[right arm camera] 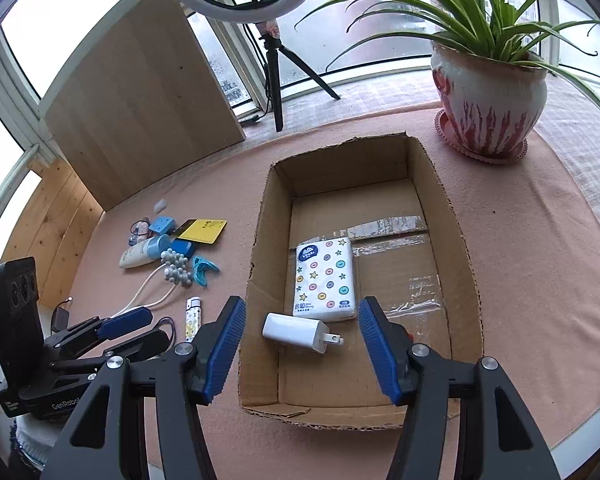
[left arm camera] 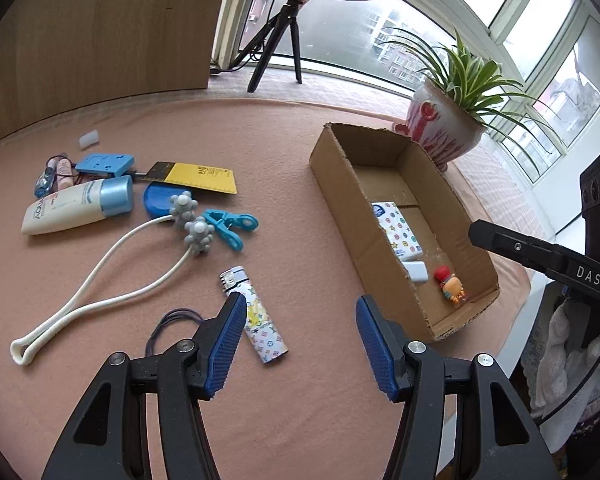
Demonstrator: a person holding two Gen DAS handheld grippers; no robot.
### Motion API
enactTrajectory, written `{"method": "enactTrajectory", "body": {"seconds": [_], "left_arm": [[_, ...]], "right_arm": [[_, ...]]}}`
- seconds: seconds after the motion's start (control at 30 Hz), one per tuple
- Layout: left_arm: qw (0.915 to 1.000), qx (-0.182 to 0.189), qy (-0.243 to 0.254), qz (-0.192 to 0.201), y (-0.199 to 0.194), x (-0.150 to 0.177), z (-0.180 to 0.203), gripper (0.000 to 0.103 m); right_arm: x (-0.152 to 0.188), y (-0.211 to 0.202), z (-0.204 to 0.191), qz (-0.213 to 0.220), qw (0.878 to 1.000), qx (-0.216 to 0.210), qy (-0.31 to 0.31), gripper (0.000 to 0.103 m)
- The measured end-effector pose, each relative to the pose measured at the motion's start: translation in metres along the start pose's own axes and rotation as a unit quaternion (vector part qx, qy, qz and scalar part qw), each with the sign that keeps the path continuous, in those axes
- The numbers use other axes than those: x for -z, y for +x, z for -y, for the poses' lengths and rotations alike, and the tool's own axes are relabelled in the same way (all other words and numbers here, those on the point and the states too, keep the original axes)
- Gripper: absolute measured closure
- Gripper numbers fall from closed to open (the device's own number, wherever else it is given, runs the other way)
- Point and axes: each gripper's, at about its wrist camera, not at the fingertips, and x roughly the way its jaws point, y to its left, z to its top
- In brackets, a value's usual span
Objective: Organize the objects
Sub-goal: 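Open both grippers to drop the charger plug and toy into the box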
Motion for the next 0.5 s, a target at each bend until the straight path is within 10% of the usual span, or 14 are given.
{"method": "enactTrajectory", "body": {"seconds": [0.5], "left_arm": [[0.997, -0.057, -0.037, -0.038, 0.005, 0.035, -0.089, 0.042]], "right_arm": [[0.018, 0.059, -0.093, -0.062, 0.996, -0.042, -0.047, 0.048]]}}
